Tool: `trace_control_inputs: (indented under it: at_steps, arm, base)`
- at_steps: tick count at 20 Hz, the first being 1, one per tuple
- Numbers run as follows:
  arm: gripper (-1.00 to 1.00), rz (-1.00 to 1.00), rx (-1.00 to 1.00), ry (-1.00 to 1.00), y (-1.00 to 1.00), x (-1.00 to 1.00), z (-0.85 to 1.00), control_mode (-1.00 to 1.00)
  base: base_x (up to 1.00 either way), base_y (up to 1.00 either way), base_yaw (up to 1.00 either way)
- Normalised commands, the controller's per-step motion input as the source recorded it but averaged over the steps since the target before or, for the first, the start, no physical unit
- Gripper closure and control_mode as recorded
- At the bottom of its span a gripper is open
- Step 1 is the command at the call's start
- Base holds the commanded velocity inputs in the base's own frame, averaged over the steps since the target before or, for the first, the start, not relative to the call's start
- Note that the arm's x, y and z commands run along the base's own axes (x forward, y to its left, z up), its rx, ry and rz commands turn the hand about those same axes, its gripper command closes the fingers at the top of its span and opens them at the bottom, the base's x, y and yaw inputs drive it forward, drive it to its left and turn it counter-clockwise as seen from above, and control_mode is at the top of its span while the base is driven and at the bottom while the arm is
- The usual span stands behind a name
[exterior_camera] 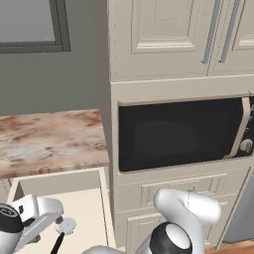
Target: Take the pizza cutter from the drawer on the left and place it on the dining counter for cutting.
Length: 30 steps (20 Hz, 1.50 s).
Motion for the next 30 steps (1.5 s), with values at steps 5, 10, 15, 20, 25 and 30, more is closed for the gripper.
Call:
trace_control_inputs:
  at_steps: [5, 10, 15, 20, 25, 30]
  arm:
    - [-1.0, -0.2, 0.22, 0.12, -0.38, 0.31, -0.02, -1.0]
    - [-1.0, -0.19, 0.15, 0.08, -0.02, 0.13, -0.26, -1.0]
    - [-1.0, -0.09, 0.11, 0.01, -0.22, 0.17, -0.5, -1.0]
    - [-1.0, -0.06, 0.1, 0.0, -0.26, 0.29, -0.46, -1.0]
    - [-1.0, -0.05, 0.01, 0.0, -0.03, 0.37, -0.41, -1.0]
    - [-1.0, -0.09, 0.06, 0.09, 0.0, 0.28, -0.14, -1.0]
  base:
    - [0.0, 0.0, 0.0]
    - [0.0, 0.0, 0.0]
    - [0.0, 0.0, 0.0]
    - [0.0, 0.0, 0.0]
    - [0.0, 0.0, 0.0]
    - [0.0, 0.0, 0.0]
